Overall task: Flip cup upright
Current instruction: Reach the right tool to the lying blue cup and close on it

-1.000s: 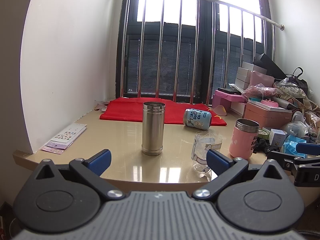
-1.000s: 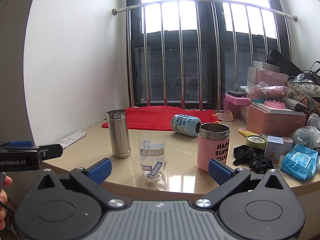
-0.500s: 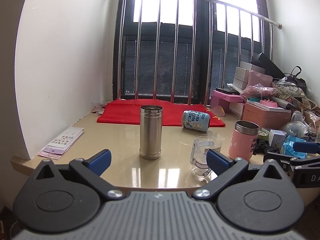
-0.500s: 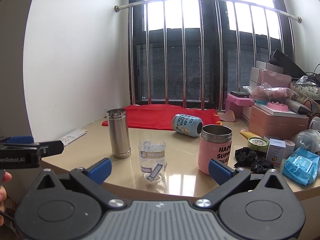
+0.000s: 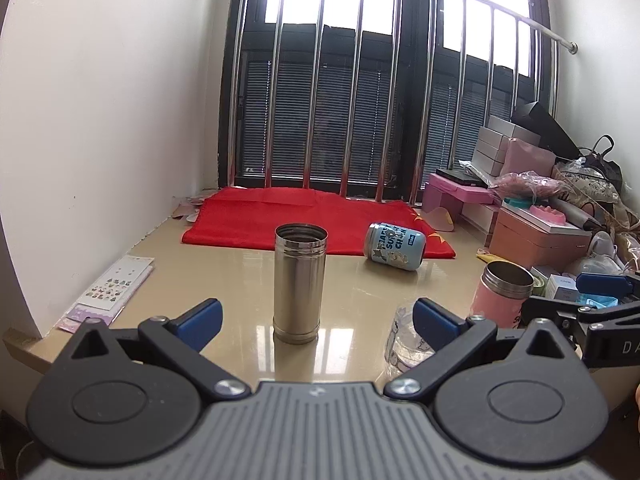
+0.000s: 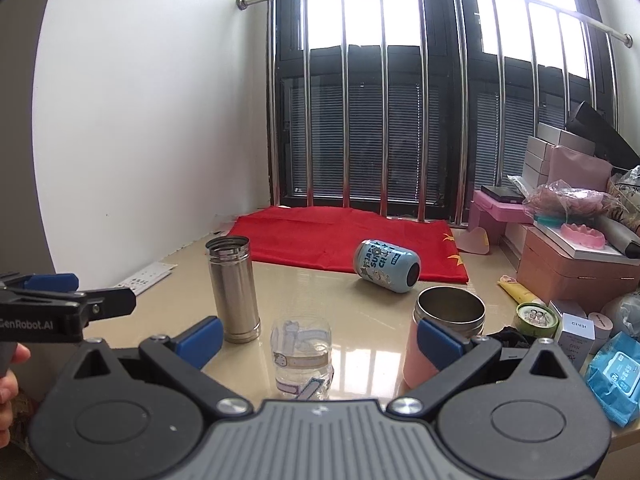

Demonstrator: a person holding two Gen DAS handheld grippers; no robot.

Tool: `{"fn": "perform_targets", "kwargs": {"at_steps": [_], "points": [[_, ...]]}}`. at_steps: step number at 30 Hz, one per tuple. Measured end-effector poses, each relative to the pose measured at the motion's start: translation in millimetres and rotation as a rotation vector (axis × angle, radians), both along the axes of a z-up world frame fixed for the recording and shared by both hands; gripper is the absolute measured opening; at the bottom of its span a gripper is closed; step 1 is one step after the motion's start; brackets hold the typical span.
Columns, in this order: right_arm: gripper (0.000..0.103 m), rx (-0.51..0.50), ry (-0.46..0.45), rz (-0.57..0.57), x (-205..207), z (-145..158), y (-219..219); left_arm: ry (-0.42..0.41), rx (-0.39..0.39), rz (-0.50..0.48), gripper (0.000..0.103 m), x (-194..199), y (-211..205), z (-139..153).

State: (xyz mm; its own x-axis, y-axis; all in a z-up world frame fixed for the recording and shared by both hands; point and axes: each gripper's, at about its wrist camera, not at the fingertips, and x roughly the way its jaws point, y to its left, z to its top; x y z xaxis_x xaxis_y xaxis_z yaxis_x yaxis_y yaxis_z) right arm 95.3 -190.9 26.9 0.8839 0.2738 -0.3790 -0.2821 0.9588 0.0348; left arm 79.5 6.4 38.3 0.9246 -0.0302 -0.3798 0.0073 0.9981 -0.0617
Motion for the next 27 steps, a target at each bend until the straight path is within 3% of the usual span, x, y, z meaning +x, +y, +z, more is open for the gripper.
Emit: {"fn": "perform_targets", "kwargs": {"at_steps": [8, 16, 27], "points": [[0.103, -0.014, 0.104, 0.040, 78, 31, -1, 0.047, 0.007, -0.020, 0.103, 57, 2, 36], [0.103, -0.143, 0.241, 0.077, 188, 49, 9, 0.140, 0.040, -0.076, 0.103, 133, -10, 63], [0.103, -0.284, 0.538, 0.181, 361, 54, 48, 0.421, -0.018, -0.147, 0.103, 258, -10, 95]]}}
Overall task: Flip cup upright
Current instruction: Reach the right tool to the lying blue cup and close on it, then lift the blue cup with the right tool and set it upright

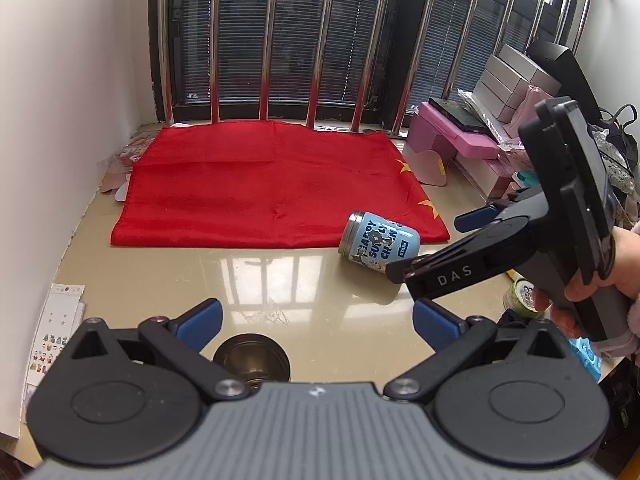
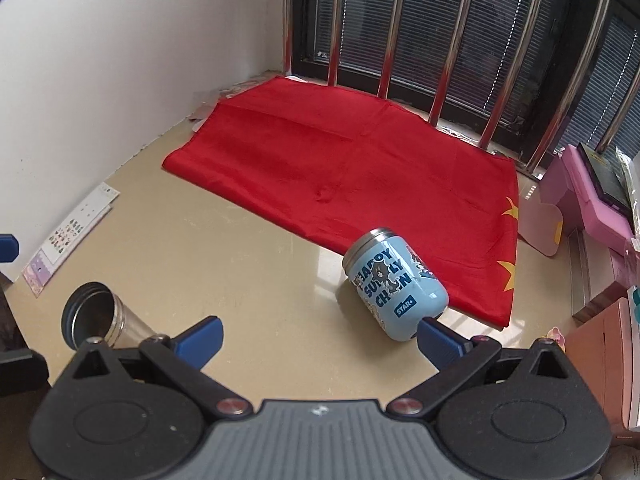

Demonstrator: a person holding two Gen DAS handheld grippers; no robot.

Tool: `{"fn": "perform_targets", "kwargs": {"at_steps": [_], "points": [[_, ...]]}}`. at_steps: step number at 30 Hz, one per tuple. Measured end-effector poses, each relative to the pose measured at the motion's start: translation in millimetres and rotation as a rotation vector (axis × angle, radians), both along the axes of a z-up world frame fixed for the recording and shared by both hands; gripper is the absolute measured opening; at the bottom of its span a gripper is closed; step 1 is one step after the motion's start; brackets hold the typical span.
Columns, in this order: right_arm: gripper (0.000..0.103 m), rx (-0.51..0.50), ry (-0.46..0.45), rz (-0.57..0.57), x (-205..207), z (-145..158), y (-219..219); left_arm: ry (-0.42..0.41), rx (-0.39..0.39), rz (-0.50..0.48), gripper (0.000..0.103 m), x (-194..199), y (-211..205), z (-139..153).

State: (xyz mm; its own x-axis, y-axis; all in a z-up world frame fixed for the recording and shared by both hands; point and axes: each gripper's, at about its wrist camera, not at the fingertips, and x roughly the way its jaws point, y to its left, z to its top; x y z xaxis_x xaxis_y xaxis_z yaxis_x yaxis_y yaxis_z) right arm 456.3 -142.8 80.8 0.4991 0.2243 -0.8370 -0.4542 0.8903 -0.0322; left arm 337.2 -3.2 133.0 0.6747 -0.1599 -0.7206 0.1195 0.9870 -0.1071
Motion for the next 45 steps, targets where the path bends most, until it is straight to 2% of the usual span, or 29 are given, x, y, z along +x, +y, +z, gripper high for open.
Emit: {"fn": "perform_targets", "kwargs": {"at_steps": [4, 10, 14, 20, 22, 24, 28, 33, 38, 41, 45], "points": [[0.103, -0.071, 0.131, 0.010, 54, -12, 8, 0.056, 0.005, -0.007, 0.103, 26, 3, 21], [0.103, -0.195, 0.271, 0.007, 121, -58, 9, 0.132, -0.028, 0.017, 0.103, 60, 9, 38], [0.103, -0.272, 0.305, 0.029, 156, -97, 7, 0.145, -0.017, 0.029, 0.103, 71, 12, 40], [0.102, -0.342, 0.348, 0.146, 174, -149, 16, 0.175, -0.028, 0.072, 0.103, 79, 21, 27], [0.092, -0.395, 0.304, 0.167, 173, -161, 19, 0.180, -0.028, 0.085, 0.103, 79, 24, 22], [0.088, -0.410, 0.272, 0.192, 167, -165, 18, 0.186, -0.029, 0.091, 0.103, 78, 26, 18], [0.087, -0.333, 0.273, 0.221, 150, -158, 10, 0.196, -0.026, 0.087, 0.103, 75, 31, 6], [0.087, -0.330, 0.139, 0.275, 106, -135, 15, 0.187, -0.003, 0.094, 0.103, 67, 38, -11], [0.087, -0.291, 0.015, 0.300, 63, -83, 23, 0.163, 0.011, 0.084, 0.103, 51, 44, -16], [0.087, -0.264, -0.076, 0.302, 23, -37, 26, 0.097, 0.021, 0.058, 0.103, 34, 43, -4], [0.087, -0.274, -0.232, 0.330, -42, 10, 35, -0.038, 0.029, 0.044, 0.103, -6, 47, 11]]}}
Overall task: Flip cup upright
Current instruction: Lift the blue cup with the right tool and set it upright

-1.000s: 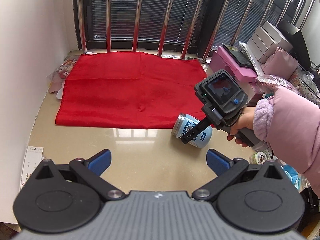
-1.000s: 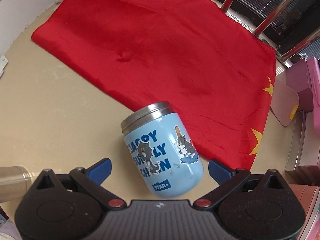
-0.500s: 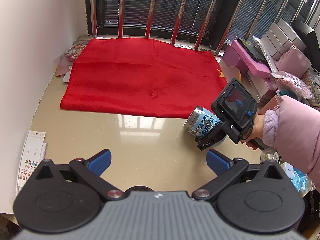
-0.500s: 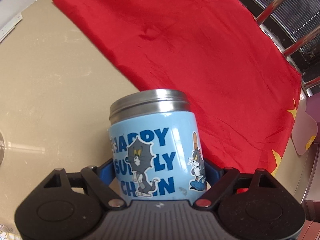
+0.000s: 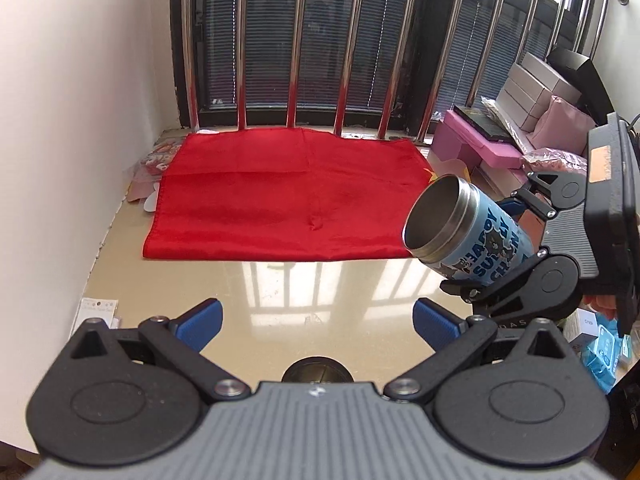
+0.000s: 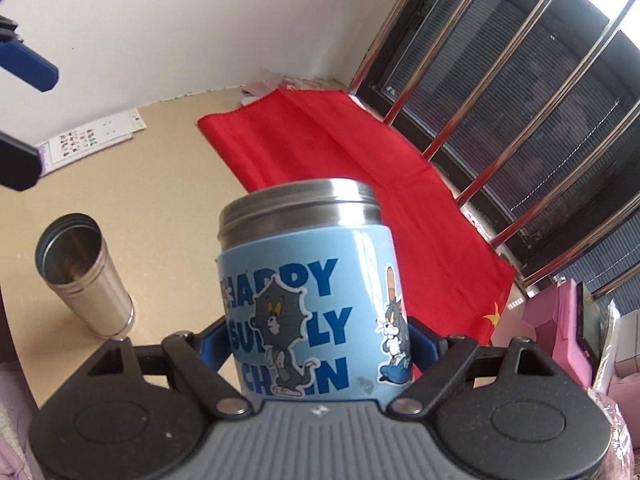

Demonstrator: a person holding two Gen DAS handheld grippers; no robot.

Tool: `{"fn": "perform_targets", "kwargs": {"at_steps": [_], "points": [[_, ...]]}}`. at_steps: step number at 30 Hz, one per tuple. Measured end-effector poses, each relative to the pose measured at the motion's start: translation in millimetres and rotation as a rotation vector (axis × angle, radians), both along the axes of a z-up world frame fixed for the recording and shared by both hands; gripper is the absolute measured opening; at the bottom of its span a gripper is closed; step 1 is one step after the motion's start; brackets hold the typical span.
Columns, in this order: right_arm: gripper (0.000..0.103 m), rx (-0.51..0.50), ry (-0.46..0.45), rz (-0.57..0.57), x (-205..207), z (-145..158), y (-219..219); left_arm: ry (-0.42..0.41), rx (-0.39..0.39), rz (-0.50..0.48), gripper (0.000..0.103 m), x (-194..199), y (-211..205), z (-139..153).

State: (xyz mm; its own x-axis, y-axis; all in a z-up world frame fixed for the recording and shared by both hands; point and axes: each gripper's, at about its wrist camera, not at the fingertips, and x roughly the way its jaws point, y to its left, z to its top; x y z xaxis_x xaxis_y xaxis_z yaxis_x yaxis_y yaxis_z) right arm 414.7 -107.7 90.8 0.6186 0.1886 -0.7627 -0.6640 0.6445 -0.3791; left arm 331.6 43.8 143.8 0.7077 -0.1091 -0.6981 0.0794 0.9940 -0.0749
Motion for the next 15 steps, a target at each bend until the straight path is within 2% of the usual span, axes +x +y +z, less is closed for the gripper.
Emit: {"fn": "perform_targets", "kwargs": {"at_steps": [4, 7, 10, 15], "points": [[0.087, 0.008, -0.135, 0.030, -71, 18, 14, -0.078, -0.026, 0.013, 0.103, -52, 16, -6], [0.087, 0.032, -0.176, 0.076, -123, 23, 31, -0.091, -0.030, 0.045, 0.103, -92, 36, -19], [0.087, 0.041, -0.166, 0.133, -166, 20, 55, -0.081, -0.044, 0.075, 0.103, -127, 61, -31], [0.087, 0.017, -0.090, 0.215, -211, -13, 107, -0.044, 0.005, 0.118, 0.103, -173, 107, -57]]}}
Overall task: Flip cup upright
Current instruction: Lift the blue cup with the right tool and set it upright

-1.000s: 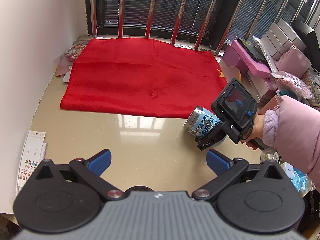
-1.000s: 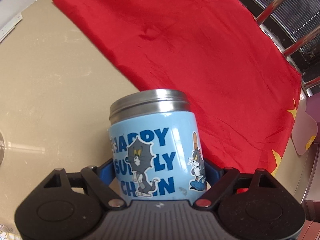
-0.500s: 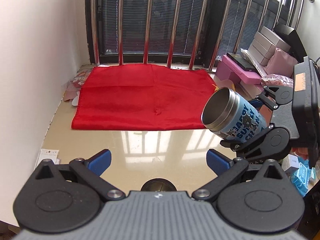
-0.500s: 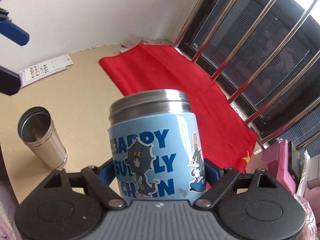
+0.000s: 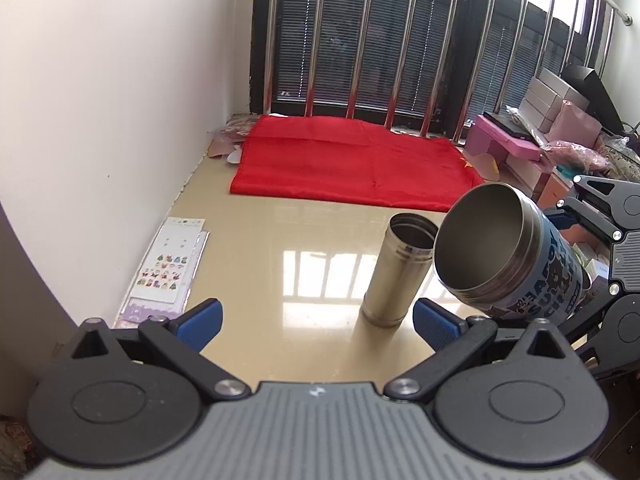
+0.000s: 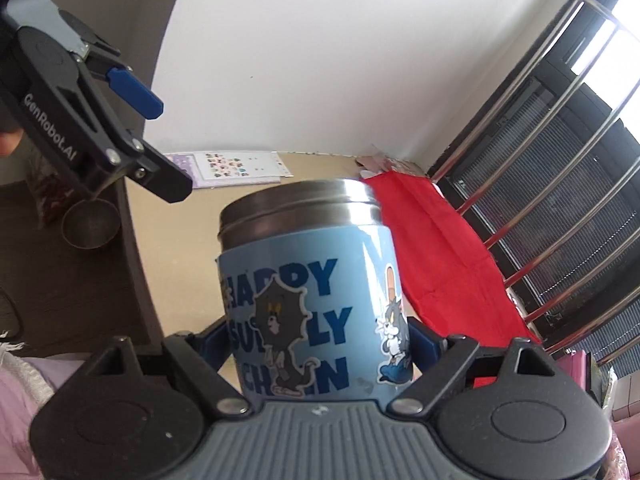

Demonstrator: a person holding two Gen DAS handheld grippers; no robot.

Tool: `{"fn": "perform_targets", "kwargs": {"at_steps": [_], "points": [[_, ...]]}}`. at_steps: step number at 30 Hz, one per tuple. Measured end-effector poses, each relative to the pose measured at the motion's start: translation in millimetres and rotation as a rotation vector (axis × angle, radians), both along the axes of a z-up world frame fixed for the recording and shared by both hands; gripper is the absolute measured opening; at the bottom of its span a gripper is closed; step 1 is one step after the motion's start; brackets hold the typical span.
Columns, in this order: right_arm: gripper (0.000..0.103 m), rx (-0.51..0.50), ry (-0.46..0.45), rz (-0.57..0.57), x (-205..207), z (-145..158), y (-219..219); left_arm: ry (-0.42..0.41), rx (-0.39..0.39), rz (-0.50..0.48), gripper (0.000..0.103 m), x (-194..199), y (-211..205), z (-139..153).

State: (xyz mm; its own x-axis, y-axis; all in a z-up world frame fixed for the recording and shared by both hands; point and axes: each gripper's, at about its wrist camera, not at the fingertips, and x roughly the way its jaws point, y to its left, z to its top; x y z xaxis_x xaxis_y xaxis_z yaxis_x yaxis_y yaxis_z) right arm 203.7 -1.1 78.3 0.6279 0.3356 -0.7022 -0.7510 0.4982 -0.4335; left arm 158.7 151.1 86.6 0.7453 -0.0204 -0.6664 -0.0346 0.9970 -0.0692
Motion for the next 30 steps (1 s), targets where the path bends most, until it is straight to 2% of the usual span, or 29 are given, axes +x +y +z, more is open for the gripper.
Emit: {"fn": "perform_targets", "kwargs": {"at_steps": [4, 8, 12, 17, 22, 25, 27, 30], "points": [[0.087, -0.044, 0.095, 0.039, 5, -49, 52, 0.059, 0.026, 0.038, 0.103, -15, 32, -31], [0.087, -0.113, 0.158, 0.060, 22, -109, 103, 0.086, 0.017, 0.050, 0.103, -21, 52, -57], [0.087, -0.160, 0.179, 0.072, 46, -138, 137, 0.092, -0.012, 0.066, 0.103, -21, 72, -72], [0.087, -0.193, 0.218, 0.083, 74, -153, 164, 0.102, -0.041, 0.090, 0.103, -12, 87, -83], [0.085, -0.174, 0.247, 0.047, 92, -157, 166, 0.103, -0.059, 0.108, 0.103, -7, 95, -86], [0.090, -0.164, 0.223, 0.045, 90, -152, 162, 0.097, -0.065, 0.123, 0.103, -6, 96, -85], [0.100, -0.130, 0.217, 0.048, 88, -142, 156, 0.093, -0.069, 0.136, 0.103, -7, 97, -83], [0.103, -0.078, 0.209, 0.044, 85, -129, 146, 0.085, -0.072, 0.154, 0.103, -9, 96, -78]]}}
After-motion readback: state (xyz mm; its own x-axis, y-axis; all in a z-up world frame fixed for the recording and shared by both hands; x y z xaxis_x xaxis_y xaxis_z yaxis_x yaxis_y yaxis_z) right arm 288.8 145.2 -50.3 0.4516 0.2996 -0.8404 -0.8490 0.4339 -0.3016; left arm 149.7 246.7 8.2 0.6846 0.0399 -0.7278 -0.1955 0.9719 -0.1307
